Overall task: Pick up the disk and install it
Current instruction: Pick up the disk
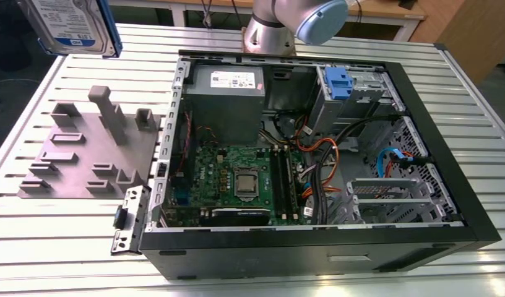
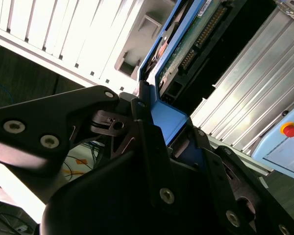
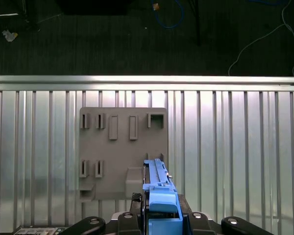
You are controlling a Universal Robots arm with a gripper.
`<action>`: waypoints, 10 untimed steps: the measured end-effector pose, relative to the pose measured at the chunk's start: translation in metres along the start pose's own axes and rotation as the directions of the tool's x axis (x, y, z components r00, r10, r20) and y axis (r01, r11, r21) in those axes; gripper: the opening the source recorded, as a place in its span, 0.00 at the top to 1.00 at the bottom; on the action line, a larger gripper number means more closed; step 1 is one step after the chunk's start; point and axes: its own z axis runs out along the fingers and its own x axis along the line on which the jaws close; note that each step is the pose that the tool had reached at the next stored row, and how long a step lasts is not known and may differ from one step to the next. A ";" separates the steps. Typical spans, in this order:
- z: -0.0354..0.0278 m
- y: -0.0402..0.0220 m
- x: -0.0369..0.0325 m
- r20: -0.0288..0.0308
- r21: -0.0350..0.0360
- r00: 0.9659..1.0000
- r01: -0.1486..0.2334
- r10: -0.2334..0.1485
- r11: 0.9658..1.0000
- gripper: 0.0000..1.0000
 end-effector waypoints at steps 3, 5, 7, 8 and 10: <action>0.0000 -0.0009 0.0000 0.000 0.000 1.000 0.000 0.000 1.000 0.63; -0.0001 -0.0016 0.0000 0.000 0.000 1.000 0.000 0.000 1.000 0.63; -0.0001 -0.0021 0.0000 0.000 0.000 1.000 0.000 0.000 1.000 0.63; -0.0001 -0.0023 0.0000 0.000 0.000 1.000 0.000 0.000 1.000 0.63; -0.0001 -0.0028 -0.0001 0.000 0.000 1.000 0.000 0.000 1.000 0.63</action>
